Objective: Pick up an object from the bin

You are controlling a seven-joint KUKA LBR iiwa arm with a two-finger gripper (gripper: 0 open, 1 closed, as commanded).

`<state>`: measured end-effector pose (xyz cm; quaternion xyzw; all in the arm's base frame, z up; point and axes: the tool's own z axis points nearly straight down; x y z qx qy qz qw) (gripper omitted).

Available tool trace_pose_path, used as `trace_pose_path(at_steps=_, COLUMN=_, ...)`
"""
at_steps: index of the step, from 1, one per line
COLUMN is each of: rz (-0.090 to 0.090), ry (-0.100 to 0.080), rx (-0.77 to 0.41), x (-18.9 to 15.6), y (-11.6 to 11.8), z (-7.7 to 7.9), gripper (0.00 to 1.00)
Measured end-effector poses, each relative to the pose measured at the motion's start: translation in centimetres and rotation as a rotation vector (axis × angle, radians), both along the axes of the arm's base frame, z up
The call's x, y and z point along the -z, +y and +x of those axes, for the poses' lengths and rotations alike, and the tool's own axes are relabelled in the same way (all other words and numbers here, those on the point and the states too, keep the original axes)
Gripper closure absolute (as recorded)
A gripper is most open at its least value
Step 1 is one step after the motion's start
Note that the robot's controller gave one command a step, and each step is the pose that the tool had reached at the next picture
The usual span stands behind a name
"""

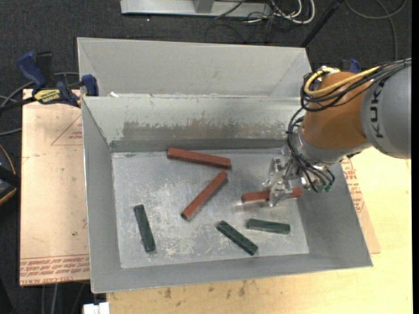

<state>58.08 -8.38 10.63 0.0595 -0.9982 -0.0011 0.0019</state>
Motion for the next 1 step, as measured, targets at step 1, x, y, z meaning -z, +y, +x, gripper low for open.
trace_pose_path(at_steps=1, rz=0.000, ry=0.000, rx=0.000, x=-2.08, y=0.03, z=0.00, gripper=1.00)
